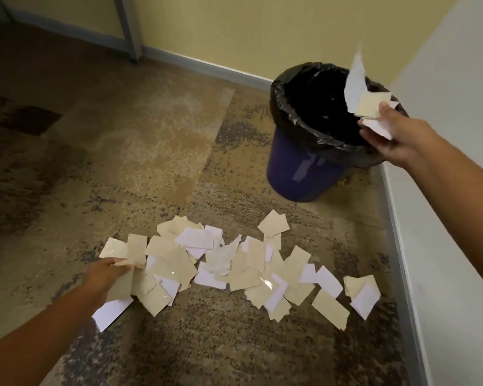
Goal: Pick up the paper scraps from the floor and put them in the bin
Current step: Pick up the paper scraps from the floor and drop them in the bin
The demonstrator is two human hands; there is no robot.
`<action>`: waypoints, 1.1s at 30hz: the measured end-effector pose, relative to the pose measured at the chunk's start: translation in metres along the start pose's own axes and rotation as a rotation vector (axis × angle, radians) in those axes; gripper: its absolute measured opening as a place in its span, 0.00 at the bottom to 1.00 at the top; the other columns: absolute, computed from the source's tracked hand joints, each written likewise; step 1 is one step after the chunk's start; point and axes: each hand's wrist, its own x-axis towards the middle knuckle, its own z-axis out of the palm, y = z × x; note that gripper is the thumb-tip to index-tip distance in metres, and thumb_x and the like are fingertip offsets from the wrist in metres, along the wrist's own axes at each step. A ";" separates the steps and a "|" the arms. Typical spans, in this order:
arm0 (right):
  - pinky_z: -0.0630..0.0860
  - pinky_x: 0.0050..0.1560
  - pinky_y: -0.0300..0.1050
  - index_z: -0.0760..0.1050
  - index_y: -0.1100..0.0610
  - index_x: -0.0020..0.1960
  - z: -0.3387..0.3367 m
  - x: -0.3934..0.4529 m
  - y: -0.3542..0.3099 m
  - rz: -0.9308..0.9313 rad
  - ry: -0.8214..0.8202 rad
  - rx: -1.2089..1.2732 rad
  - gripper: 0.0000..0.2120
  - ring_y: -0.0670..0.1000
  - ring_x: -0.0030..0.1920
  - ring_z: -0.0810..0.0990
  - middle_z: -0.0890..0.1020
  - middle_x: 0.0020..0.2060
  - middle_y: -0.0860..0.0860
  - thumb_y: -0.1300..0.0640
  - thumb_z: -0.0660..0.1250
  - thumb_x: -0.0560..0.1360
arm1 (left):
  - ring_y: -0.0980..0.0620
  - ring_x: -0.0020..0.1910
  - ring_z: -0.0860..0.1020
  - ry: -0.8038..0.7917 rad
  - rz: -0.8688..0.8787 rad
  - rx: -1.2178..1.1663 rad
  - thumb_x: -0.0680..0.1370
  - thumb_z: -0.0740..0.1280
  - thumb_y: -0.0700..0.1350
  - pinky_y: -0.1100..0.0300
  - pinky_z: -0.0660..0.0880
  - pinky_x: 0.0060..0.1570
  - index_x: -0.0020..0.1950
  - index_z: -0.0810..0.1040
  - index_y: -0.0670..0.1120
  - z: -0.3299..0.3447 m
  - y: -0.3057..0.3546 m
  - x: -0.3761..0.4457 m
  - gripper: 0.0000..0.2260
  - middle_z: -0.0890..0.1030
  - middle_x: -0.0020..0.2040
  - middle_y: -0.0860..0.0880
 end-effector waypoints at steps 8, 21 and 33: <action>0.80 0.46 0.39 0.63 0.64 0.69 -0.007 -0.046 0.063 -0.066 0.002 0.121 0.27 0.49 0.52 0.83 0.76 0.63 0.58 0.45 0.56 0.79 | 0.35 0.67 0.69 0.009 -0.093 -0.176 0.78 0.61 0.31 0.41 0.66 0.64 0.67 0.69 0.32 0.008 -0.005 -0.002 0.17 0.70 0.68 0.35; 0.52 0.74 0.57 0.30 0.56 0.74 -0.084 -0.176 0.336 0.227 -0.686 -1.591 0.58 0.58 0.75 0.35 0.33 0.75 0.54 0.37 0.70 0.67 | 0.45 0.49 0.74 -0.036 0.048 -0.224 0.76 0.68 0.41 0.55 0.76 0.38 0.34 0.69 0.44 0.042 0.023 -0.040 0.12 0.76 0.48 0.41; 0.52 0.74 0.58 0.20 0.49 0.68 -0.086 -0.174 0.344 0.188 -0.647 -1.636 0.58 0.56 0.75 0.34 0.20 0.64 0.45 0.43 0.70 0.69 | 0.57 0.29 0.79 -0.332 0.595 -0.227 0.78 0.64 0.40 0.67 0.79 0.31 0.53 0.74 0.39 0.117 0.300 -0.164 0.06 0.78 0.42 0.46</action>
